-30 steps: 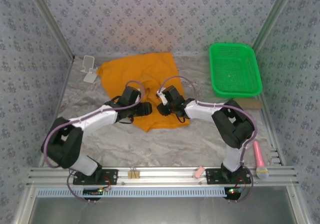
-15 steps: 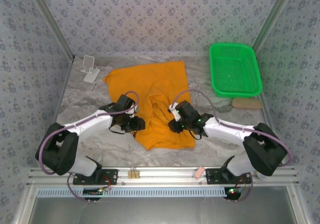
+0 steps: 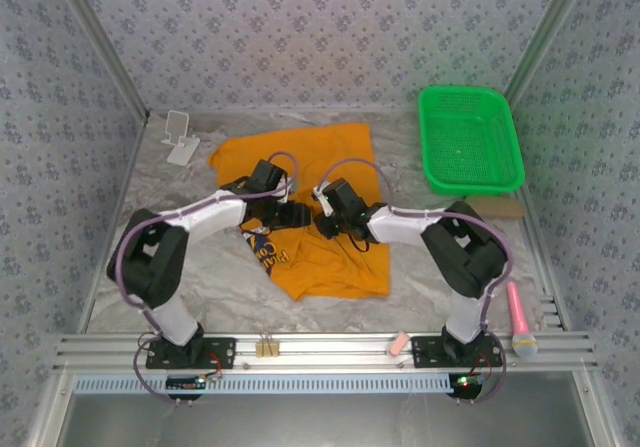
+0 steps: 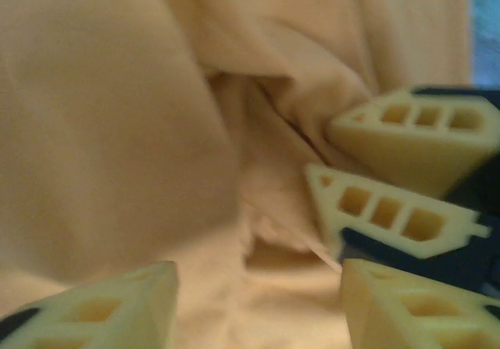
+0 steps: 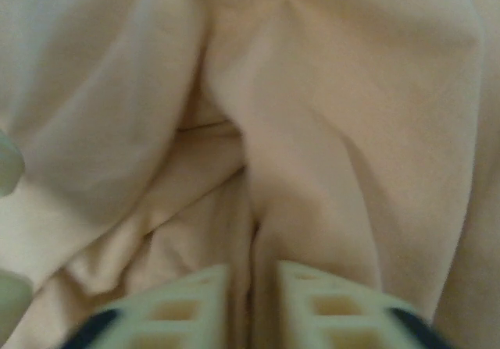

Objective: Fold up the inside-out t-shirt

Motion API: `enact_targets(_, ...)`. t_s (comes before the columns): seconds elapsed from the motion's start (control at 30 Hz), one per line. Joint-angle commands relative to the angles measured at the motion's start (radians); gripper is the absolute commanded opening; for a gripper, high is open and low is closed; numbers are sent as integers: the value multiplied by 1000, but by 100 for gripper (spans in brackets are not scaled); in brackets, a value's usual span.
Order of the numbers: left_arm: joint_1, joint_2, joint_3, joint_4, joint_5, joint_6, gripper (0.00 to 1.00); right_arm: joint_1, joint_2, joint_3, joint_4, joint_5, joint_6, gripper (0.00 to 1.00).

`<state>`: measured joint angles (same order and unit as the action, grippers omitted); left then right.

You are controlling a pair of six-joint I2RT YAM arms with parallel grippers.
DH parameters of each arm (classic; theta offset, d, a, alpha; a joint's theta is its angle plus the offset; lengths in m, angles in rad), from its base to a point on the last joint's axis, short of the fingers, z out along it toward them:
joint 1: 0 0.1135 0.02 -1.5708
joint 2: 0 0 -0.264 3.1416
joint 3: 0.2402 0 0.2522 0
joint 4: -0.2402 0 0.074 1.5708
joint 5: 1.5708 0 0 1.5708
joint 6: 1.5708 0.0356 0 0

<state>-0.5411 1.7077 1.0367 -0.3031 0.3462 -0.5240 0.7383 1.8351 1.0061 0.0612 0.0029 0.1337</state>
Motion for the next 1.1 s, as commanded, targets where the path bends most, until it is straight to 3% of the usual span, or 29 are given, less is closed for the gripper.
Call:
enact_targets(0.0, 1, 46, 23, 22, -86, -11, 34, -1, 8, 12, 65, 15, 30, 0)
enact_targets(0.03, 3, 48, 34, -4, -94, -7, 20, -7, -15, 2, 65, -24, 36, 0)
enact_targets(0.2, 24, -94, -3, -124, -131, 28, 7, -65, -220, -97, 12, -184, 94, 0)
enact_targets(0.3, 76, -162, -54, -165, -125, 44, 3, -107, -310, -146, -66, -178, 81, 0)
enact_targets(0.47, 141, -168, -129, -165, -71, 86, 4, -169, -288, -197, -142, -106, 44, 0)
enact_targets(0.5, 143, -164, -138, -158, -50, 89, 7, -167, -282, -196, -150, -113, 39, 3)
enact_targets(0.63, 139, -192, -148, -128, 40, 87, 32, -140, -294, -170, -201, -122, -1, 17)
enact_targets(0.73, 114, -230, -127, -130, 40, 137, 50, -115, -335, -143, -215, -82, -75, 30)
enact_targets(0.9, 73, -202, -32, -127, 27, 232, 55, -94, -300, -41, -205, -129, -172, 35)
enact_targets(1.07, 28, -63, 83, -101, -14, 346, 58, -89, -194, -9, -110, -164, -116, 33)
